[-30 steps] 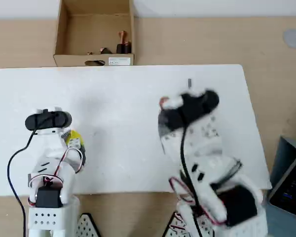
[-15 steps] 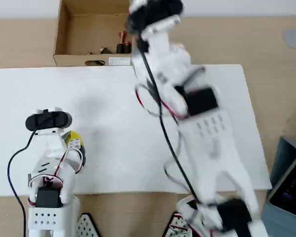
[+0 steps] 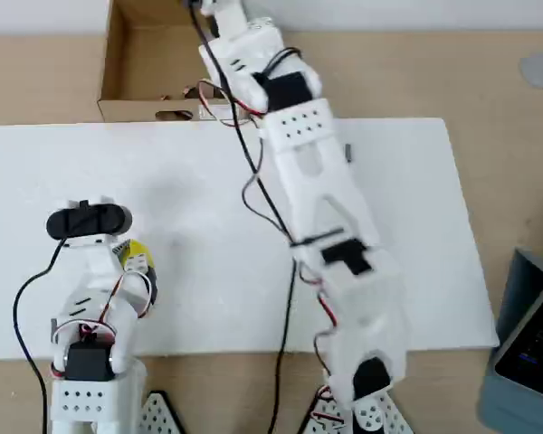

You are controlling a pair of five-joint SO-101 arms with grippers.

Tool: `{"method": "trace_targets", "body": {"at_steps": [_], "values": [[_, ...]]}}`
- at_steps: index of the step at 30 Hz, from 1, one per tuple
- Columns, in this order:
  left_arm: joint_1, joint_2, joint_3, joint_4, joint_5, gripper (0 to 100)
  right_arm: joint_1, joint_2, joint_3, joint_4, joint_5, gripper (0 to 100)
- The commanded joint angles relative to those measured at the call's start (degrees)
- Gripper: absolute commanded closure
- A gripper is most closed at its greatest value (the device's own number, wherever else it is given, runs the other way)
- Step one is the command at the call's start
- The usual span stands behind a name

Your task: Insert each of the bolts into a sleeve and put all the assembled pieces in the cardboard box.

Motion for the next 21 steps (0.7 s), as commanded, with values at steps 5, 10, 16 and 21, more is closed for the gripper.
{"method": "trace_targets", "body": {"at_steps": [5, 10, 16, 21], "values": [[-0.5, -0.5, 0.8, 0.1, -0.1, 100, 0.3, 19.8, -24.7, -2.3, 8.4, 98.9], [-0.5, -0.5, 0.8, 0.1, -0.1, 100, -0.9, 30.6, -36.4, -2.0, 13.0, 98.9], [-0.5, -0.5, 0.8, 0.1, -0.1, 100, -1.6, 37.0, -42.2, -1.8, 17.9, 98.6], [-0.5, -0.5, 0.8, 0.1, -0.1, 100, -2.3, 37.1, -42.2, 0.9, 21.5, 95.1]]}}
